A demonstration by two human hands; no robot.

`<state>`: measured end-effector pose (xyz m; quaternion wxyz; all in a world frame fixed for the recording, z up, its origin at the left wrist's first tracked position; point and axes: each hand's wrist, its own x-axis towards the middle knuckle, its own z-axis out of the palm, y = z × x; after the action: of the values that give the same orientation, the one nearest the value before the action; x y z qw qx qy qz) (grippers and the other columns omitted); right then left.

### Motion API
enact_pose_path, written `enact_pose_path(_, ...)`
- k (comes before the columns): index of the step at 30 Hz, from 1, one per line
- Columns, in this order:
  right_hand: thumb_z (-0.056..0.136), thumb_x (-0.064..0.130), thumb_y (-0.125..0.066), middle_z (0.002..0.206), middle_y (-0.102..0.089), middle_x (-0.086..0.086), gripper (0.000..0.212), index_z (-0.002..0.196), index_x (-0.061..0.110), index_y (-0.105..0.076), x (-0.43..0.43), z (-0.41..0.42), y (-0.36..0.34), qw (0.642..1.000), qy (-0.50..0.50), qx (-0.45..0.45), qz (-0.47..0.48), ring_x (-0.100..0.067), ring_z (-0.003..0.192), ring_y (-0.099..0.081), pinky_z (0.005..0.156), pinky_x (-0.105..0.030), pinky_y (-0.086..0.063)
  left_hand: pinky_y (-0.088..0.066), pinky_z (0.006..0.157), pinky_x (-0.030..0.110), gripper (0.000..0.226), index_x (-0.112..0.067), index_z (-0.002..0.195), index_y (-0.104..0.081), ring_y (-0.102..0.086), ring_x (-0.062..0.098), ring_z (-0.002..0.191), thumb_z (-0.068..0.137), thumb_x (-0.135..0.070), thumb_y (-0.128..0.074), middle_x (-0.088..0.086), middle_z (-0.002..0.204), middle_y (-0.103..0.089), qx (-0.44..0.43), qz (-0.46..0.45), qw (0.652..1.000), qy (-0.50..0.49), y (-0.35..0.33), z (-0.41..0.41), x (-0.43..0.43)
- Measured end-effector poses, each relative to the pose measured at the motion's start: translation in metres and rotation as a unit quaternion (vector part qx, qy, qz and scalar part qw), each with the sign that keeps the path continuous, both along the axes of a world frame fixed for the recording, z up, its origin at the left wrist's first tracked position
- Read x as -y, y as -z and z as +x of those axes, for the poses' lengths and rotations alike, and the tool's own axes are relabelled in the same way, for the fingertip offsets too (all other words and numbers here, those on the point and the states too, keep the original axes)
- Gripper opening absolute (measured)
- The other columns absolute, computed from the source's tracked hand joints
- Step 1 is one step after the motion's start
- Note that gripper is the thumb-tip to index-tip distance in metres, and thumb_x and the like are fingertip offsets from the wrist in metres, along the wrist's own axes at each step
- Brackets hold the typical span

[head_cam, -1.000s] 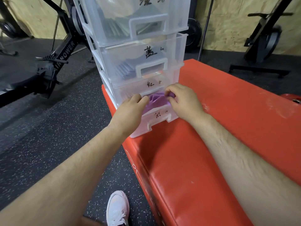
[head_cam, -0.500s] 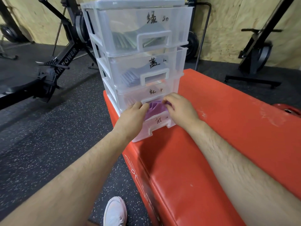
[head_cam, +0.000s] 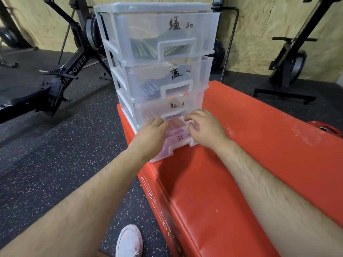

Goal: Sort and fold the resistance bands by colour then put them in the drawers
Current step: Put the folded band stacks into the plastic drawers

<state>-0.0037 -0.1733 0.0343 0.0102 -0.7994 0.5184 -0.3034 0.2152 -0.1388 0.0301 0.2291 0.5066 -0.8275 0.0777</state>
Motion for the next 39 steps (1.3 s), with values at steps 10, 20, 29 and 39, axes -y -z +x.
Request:
enact_pose_path(10,0.085,0.023,-0.056,0.106,-0.063,-0.001,0.025,0.106,0.018,-0.069,-0.071,0.063,0.015,0.999,-0.025,-0.039,-0.003,-0.027,0.107,-0.056,0.091,-0.041,-0.048,-0.05,0.085,0.042,0.036,-0.01,0.107,-0.063,-0.057,0.028,0.1,0.081,-0.031,-0.076,0.004,0.105,-0.059,-0.075,0.011,0.997,0.019,-0.007,0.032,-0.041)
enact_pose_path(20,0.084,0.02,-0.058,0.127,-0.049,-0.004,0.049,0.132,0.014,-0.059,-0.083,0.119,0.044,0.989,0.034,0.041,0.141,-0.028,0.12,-0.053,0.099,-0.043,-0.048,-0.046,0.1,0.044,0.099,-0.015,0.138,-0.035,-0.046,0.023,0.121,0.061,-0.063,-0.073,0.003,0.127,-0.045,-0.209,0.134,0.96,-0.129,0.022,0.059,-0.015)
enact_pose_path(29,0.084,0.015,-0.059,0.151,-0.037,-0.003,0.065,0.146,0.013,-0.044,-0.054,0.149,0.049,0.984,0.046,0.032,0.168,-0.028,0.138,-0.04,0.107,-0.045,-0.043,-0.044,0.09,0.024,0.052,-0.02,0.12,-0.049,-0.052,0.014,0.109,0.074,-0.025,-0.072,-0.001,0.119,-0.051,-0.35,0.158,0.917,-0.105,0.03,0.059,0.004)
enact_pose_path(39,0.072,0.02,-0.045,0.144,-0.05,-0.003,0.071,0.142,0.022,-0.053,-0.068,0.134,0.023,0.99,0.085,0.038,-0.102,-0.029,0.128,-0.045,0.108,-0.044,-0.04,-0.033,0.092,0.002,0.033,-0.043,0.115,-0.05,-0.046,-0.022,0.108,0.09,-0.032,-0.068,-0.038,0.11,-0.05,-0.509,0.091,0.855,-0.047,-0.011,0.05,-0.01)
